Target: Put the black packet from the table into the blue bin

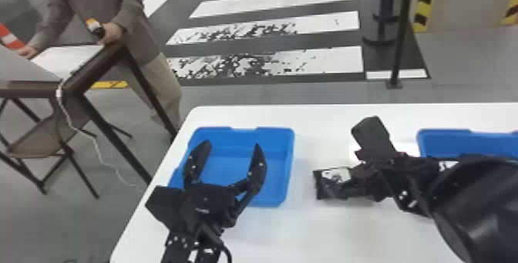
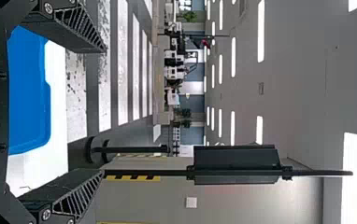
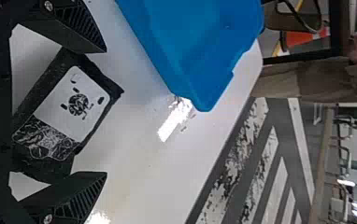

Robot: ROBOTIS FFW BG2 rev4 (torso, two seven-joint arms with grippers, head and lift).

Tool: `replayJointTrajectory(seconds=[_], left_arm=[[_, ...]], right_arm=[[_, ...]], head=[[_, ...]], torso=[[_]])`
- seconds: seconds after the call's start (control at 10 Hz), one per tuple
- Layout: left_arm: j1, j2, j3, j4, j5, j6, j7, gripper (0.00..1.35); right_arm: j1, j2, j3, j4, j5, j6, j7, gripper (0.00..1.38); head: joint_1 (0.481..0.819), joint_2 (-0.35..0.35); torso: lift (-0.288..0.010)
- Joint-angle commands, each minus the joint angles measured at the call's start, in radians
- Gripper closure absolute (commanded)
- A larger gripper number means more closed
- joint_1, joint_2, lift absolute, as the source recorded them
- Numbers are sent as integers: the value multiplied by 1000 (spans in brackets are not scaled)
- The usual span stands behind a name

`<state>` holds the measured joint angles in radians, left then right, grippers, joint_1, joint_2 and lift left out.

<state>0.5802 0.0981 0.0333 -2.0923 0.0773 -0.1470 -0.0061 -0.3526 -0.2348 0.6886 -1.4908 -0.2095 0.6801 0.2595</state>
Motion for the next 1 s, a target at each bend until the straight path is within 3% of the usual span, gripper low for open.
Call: replayJointTrajectory(seconds=[0.0,0.3,0.4,0.6,0.8,0.9], left_arm=[[-3,0,-1,0,1,5,0,110],[-6,0,-1,0,-1,12,0,110],[-8,0,-3,0,-3,14,0,110],[-8,0,-1,0,-1,14,0,110],[-8,-1,1,0,-1,12,0,110],[-6,-1,3,0,-1,12,0,110]], right_arm=[[-55,0,55,73,-4,41,-6,70],[-158,2,185,206,-74,51,-9,70],[-173,3,201,216,-78,29,-9,134],[-175,3,209,223,-78,-42,-2,588],[-175,5,207,221,-64,-47,-5,957],[-173,5,207,231,-60,-44,-11,1058]], head=[[695,314],[695,299],[695,301],[695,305],[695,316],[695,317]], torso=[[-110],[-110],[-110],[-110],[-110],[-110]])
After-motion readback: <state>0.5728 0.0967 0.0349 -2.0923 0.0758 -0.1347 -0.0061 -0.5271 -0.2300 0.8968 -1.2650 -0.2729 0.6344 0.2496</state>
